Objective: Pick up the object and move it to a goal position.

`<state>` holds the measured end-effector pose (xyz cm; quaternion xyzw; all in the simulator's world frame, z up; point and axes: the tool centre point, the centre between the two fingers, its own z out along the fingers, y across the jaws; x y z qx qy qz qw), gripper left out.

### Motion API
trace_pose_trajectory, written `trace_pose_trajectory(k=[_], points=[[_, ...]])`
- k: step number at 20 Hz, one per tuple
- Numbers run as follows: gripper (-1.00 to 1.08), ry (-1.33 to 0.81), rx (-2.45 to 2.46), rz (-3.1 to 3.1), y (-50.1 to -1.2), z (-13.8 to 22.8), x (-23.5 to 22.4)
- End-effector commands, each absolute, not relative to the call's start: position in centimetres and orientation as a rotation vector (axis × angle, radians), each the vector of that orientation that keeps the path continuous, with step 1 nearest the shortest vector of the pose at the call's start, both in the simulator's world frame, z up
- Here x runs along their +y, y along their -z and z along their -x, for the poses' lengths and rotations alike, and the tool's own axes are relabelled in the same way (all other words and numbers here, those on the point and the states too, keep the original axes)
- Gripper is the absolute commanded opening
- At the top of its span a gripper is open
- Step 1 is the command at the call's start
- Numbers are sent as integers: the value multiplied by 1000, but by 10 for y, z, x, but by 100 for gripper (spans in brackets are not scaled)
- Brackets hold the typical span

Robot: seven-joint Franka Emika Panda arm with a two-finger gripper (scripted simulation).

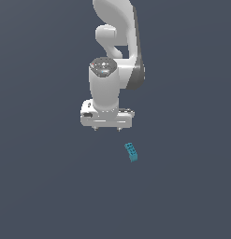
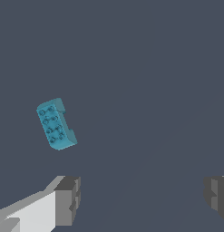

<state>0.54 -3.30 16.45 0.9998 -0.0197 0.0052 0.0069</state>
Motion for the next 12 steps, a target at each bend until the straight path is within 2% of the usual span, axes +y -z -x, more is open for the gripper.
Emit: trace_pose_trajectory(k=[1, 12], points=[[100, -16, -62, -3127, -164, -5, -33], [100, -19, 13, -3119, -160, -7, -33]])
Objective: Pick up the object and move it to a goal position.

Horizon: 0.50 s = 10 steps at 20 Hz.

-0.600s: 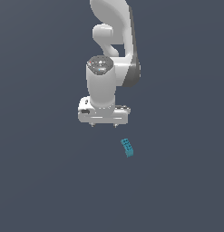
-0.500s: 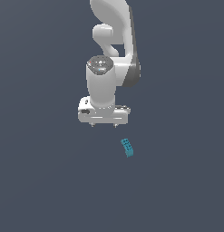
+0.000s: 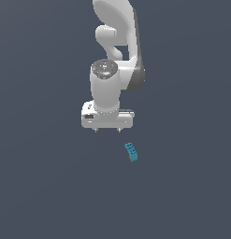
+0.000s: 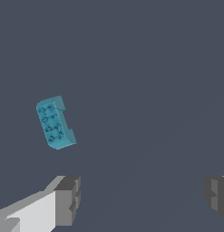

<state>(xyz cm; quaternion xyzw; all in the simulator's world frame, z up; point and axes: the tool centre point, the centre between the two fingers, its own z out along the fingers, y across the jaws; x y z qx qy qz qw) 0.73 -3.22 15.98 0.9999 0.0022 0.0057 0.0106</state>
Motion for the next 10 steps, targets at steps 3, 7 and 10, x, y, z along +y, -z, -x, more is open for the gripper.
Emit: trace_pose_trajectory(k=[3, 7, 10], points=[[100, -19, 12, -3120, -160, -8, -32], [100, -17, 47, -3119, -154, -11, -25], [100, -14, 100, -3118, -145, -16, -14]])
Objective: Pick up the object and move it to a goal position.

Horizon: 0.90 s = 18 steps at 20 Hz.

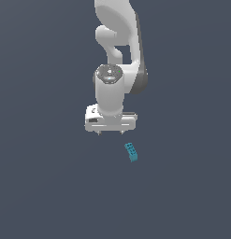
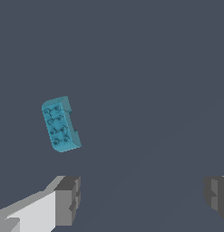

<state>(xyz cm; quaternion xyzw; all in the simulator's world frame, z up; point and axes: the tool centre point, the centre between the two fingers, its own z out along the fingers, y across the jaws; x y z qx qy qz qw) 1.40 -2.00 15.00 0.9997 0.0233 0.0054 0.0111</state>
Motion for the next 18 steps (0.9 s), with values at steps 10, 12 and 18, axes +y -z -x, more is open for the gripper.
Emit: trace_pose_trajectory(k=[10, 12, 18], points=[[100, -3, 388, -3107, -95, -38, 52], [100, -2, 431, -3105, -87, -40, 63], [100, 0, 503, -3101, -73, -43, 80]])
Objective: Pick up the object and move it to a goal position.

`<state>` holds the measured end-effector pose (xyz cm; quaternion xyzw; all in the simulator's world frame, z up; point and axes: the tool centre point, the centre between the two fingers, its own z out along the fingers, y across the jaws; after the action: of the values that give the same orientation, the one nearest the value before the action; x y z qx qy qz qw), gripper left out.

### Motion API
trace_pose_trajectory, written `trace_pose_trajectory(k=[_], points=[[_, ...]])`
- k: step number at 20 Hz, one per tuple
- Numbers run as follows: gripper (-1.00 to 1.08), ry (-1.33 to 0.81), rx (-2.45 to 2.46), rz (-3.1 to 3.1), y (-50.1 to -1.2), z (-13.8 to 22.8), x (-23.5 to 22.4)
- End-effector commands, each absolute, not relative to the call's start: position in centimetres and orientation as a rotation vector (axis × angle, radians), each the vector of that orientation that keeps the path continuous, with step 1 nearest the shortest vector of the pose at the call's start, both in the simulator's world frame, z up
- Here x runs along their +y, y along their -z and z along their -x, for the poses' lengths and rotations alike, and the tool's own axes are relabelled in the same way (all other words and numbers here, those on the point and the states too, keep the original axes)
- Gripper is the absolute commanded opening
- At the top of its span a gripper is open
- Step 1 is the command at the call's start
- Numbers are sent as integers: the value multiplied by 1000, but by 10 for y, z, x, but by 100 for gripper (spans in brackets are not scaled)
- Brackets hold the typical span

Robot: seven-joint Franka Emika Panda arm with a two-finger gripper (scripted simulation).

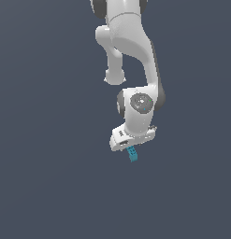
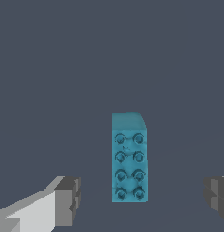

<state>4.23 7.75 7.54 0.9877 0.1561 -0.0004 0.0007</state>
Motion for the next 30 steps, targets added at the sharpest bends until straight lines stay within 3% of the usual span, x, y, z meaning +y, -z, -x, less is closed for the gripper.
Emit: trace_pose_trajectory(k=[1, 21, 22, 30], points=[[100, 0, 507, -3100, -72, -43, 81], [100, 0, 508, -3100, -22, -43, 82], [-100, 0, 508, -3100, -22, -43, 82], [-100, 0, 508, -3100, -22, -43, 82]])
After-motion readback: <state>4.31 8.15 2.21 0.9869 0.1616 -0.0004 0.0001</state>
